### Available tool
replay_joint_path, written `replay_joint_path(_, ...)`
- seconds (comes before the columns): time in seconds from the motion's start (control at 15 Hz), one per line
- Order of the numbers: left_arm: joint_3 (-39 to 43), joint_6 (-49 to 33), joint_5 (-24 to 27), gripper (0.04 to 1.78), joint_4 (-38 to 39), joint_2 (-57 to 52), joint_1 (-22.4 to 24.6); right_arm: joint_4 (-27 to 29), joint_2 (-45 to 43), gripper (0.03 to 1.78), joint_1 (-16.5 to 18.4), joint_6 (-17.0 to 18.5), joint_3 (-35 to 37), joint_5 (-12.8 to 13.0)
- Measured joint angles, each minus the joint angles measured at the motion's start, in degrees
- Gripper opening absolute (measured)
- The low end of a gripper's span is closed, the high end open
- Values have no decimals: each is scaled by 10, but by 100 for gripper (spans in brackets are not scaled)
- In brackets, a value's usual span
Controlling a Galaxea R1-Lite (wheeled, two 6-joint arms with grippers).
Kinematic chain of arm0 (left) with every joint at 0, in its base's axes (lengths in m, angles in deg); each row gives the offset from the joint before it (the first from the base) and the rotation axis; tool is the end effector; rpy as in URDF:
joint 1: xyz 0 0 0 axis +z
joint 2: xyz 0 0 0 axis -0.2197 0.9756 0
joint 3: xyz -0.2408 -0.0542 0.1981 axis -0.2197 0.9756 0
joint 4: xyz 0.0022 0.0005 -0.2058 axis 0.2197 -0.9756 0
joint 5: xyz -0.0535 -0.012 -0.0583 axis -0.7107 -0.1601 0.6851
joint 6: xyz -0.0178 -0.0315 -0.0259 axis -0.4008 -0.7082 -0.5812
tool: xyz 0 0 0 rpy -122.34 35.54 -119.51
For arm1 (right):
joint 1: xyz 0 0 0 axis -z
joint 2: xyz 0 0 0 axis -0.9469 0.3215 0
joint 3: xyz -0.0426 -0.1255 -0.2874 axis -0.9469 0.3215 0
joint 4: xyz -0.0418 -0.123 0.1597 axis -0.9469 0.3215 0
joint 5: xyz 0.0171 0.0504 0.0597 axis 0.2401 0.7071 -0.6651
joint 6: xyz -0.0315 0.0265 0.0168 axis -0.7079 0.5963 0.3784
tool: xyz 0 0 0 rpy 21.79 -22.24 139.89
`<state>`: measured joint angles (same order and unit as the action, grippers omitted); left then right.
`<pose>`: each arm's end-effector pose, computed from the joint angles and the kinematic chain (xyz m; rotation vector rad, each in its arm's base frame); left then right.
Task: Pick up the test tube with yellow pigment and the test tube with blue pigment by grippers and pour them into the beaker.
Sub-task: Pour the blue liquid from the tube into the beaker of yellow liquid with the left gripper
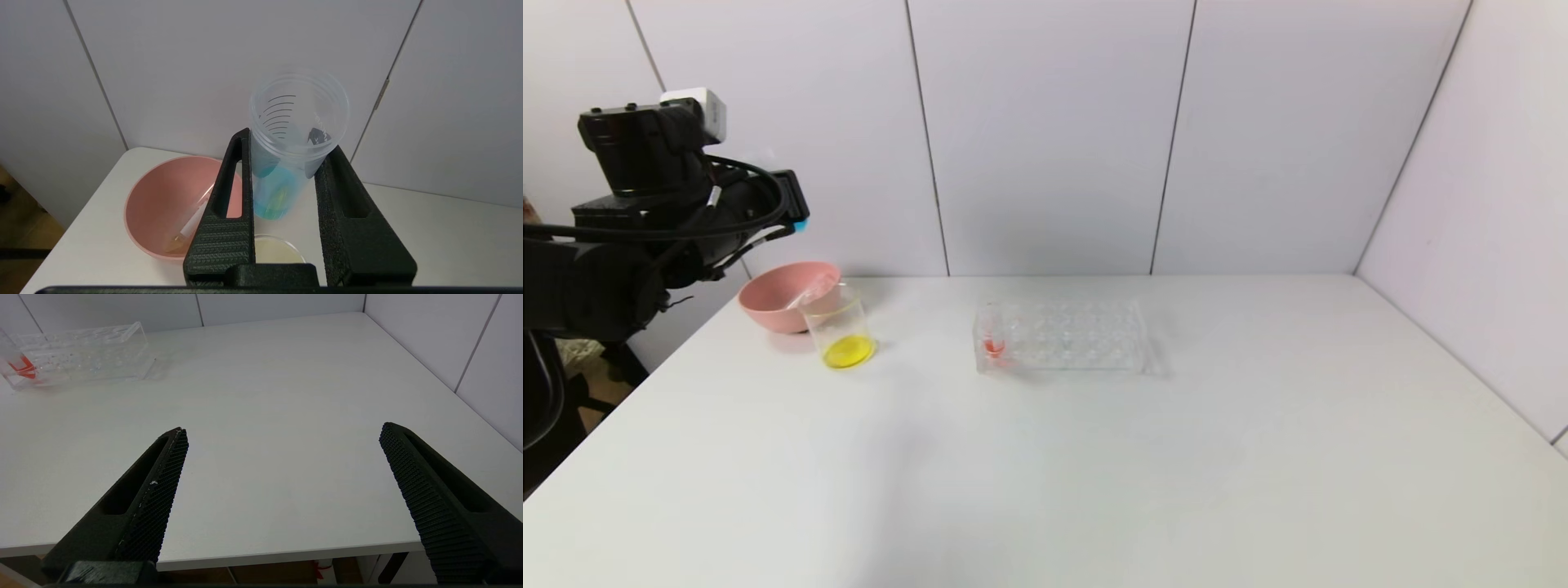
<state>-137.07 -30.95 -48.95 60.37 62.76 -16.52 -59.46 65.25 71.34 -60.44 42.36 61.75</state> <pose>0.3852 -0.0165 0.2598 -0.1071 -0.0321 0.1391 -0.0006 -0.0016 0.0759 0.0945 -0.0047 -0.0398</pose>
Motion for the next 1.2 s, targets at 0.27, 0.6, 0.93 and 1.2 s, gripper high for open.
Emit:
replay_joint_path(0.27, 5, -7, 54, 45, -3, -6, 49, 0, 0, 171, 0, 0, 0, 0)
replay_joint_path(0.6, 9, -13, 90, 45, -5, -12, 75, 0, 0, 171, 0, 0, 0, 0)
replay_joint_path(0.93, 16, -11, 103, 45, -12, -18, 79, 0, 0, 171, 0, 0, 0, 0)
replay_joint_path(1.2, 42, -6, 114, 45, -24, -34, 80, 0, 0, 171, 0, 0, 0, 0)
